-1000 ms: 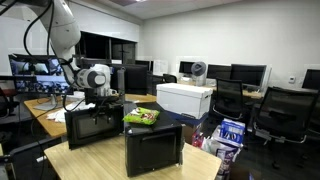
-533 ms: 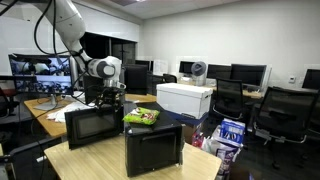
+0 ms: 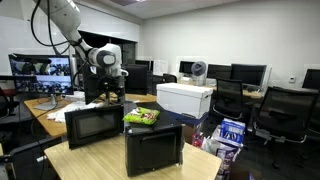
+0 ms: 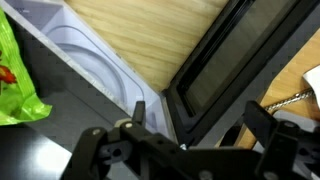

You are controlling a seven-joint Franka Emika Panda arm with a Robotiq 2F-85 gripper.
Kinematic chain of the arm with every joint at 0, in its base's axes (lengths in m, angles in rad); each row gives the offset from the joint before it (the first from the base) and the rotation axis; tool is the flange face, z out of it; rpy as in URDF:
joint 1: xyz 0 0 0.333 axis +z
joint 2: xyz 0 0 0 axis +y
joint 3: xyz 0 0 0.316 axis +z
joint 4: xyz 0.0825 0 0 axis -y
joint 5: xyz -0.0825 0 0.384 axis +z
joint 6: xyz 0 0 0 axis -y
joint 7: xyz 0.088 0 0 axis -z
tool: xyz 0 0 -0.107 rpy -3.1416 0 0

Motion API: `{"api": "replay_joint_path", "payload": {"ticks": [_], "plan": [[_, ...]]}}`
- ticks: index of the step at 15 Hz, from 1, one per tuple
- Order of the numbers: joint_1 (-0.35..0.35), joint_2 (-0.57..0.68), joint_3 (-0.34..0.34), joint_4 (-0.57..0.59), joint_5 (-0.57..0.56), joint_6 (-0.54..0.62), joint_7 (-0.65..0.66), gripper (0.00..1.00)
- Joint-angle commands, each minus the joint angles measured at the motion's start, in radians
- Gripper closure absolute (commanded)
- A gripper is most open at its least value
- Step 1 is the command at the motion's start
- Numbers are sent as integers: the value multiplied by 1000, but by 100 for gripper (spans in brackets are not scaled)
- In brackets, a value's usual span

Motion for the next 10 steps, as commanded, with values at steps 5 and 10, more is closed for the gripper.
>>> {"api": "replay_joint_path", "payload": {"ticks": [5,10], "plan": [[164,32,-223,-23,-359,242,412,0],[238,72,-345,18,-586,170,563,0]]}}
